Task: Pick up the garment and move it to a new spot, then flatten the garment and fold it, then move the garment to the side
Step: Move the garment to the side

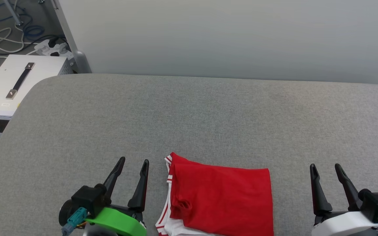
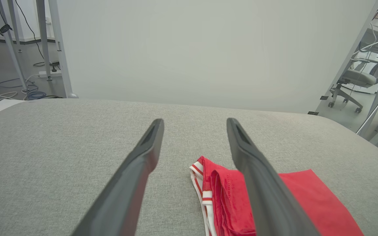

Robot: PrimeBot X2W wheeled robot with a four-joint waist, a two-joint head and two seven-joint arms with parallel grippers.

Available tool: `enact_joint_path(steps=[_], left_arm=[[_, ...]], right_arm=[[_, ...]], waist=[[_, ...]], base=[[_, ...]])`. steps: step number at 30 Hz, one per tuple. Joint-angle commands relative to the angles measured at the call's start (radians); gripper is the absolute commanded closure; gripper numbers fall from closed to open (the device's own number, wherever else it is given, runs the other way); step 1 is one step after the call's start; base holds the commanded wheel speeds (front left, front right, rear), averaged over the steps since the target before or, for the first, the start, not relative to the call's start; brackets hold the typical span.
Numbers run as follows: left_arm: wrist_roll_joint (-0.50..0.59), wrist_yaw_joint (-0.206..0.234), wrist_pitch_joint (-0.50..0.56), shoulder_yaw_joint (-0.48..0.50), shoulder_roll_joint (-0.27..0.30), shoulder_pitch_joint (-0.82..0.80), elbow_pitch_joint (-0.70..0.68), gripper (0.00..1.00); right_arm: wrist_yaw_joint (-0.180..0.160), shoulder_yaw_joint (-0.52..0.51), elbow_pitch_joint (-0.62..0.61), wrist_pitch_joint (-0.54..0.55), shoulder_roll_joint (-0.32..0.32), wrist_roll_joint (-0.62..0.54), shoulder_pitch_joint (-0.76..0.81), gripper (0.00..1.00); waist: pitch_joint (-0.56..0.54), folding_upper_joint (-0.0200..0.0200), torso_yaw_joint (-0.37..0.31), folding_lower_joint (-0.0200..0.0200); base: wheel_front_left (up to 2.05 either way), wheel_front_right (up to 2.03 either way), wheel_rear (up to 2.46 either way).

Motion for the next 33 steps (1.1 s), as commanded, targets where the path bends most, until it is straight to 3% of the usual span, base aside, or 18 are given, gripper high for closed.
enact_joint_path(steps=[1,10,12,19,25,29,33], left_arm=[[0.009,-0.003,-0.006,0.0,0.006,0.014,0.004,0.0],[0.01,-0.003,-0.006,-0.006,-0.002,0.005,0.002,0.0],[0.013,-0.003,-0.006,-0.009,-0.001,0.0,0.005,0.0],[0.023,-0.003,-0.006,-0.012,0.008,-0.019,0.012,0.0],[0.015,-0.003,-0.006,-0.02,0.0,-0.041,0.009,0.0],[0.012,-0.003,-0.006,-0.03,-0.003,-0.063,0.006,0.0],[0.011,-0.003,-0.006,-0.034,-0.004,-0.077,0.003,0.0]], right_arm=[[-0.001,0.0,0.005,0.002,0.006,-0.005,0.009,0.0],[-0.001,-0.008,0.017,0.032,0.019,0.013,0.001,0.0],[-0.001,-0.004,0.02,0.081,0.021,0.043,0.001,0.0],[-0.001,0.067,-0.054,0.48,-0.015,0.114,-0.016,0.0],[-0.001,0.054,-0.132,0.867,-0.019,0.138,-0.071,0.0],[-0.001,0.045,-0.14,1.031,-0.019,0.12,-0.103,0.0],[-0.001,0.025,-0.115,1.119,0.0,0.12,-0.132,0.0]], waist=[[0.0,0.0,0.0,0.0],[0.009,0.0,-0.001,0.0],[0.016,0.0,0.002,0.0],[0.039,0.0,0.011,0.0],[0.07,0.0,0.034,0.0],[0.093,0.0,0.063,0.0],[0.119,0.0,0.091,0.0]], base=[[0.0,0.0,0.0],[0.0,0.0,0.0],[0.0,0.0,0.0],[0.0,0.0,0.0],[0.0,0.0,0.0],[0.0,0.0,0.0],[0.0,0.0,0.0]])
